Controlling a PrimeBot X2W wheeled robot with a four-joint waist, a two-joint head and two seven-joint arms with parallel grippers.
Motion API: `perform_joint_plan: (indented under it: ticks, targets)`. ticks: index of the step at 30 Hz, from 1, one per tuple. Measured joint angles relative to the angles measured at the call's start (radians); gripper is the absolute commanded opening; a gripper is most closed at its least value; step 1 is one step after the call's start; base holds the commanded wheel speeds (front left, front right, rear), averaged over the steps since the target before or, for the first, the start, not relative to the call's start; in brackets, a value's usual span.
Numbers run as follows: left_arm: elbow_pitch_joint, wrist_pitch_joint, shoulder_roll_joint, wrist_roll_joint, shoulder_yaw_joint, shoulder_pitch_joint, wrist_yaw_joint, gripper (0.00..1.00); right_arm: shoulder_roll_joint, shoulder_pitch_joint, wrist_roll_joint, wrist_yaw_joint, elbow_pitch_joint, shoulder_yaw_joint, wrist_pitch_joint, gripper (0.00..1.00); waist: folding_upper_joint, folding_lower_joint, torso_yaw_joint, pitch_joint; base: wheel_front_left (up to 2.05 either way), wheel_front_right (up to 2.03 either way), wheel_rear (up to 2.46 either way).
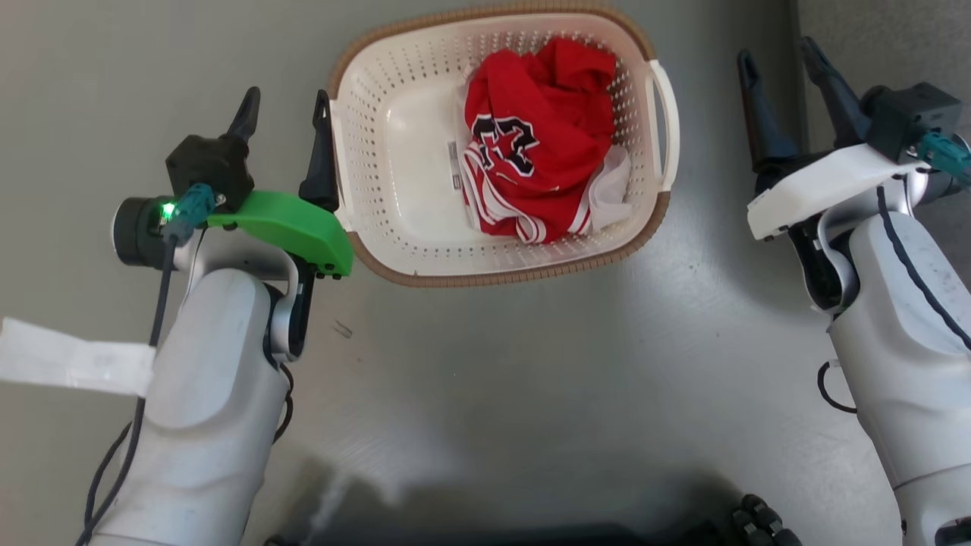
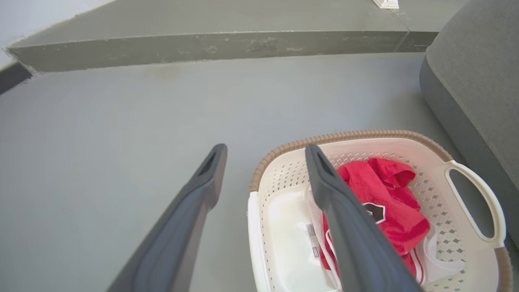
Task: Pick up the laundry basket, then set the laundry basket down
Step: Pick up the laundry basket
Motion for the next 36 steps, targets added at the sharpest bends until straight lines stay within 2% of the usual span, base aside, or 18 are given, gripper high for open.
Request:
perform_joint_plan:
  ticks: [14,24,36]
  targets:
    - [0.208,0.094,-0.004,-0.089,-0.034,-0.1,-0.055,1.0,0.041,-0.076,-0.01,0.01,0.211,0.07,0.0,1.0,0.0,0.0,-0.013,0.063,0.0,0.0,0.0]
    - [0.322,0.156,-0.007,-0.13,-0.037,-0.155,-0.066,1.0,0.066,-0.131,-0.009,0.015,0.336,0.113,0.017,1.0,0.0,-0.0001,-0.03,0.096,0.0,0.0,0.0]
    - [0.409,0.2,-0.007,-0.155,-0.04,-0.232,-0.082,1.0,0.086,-0.222,-0.003,0.019,0.411,0.156,0.038,1.0,0.0,-0.0001,-0.038,0.144,0.0,0.0,0.0]
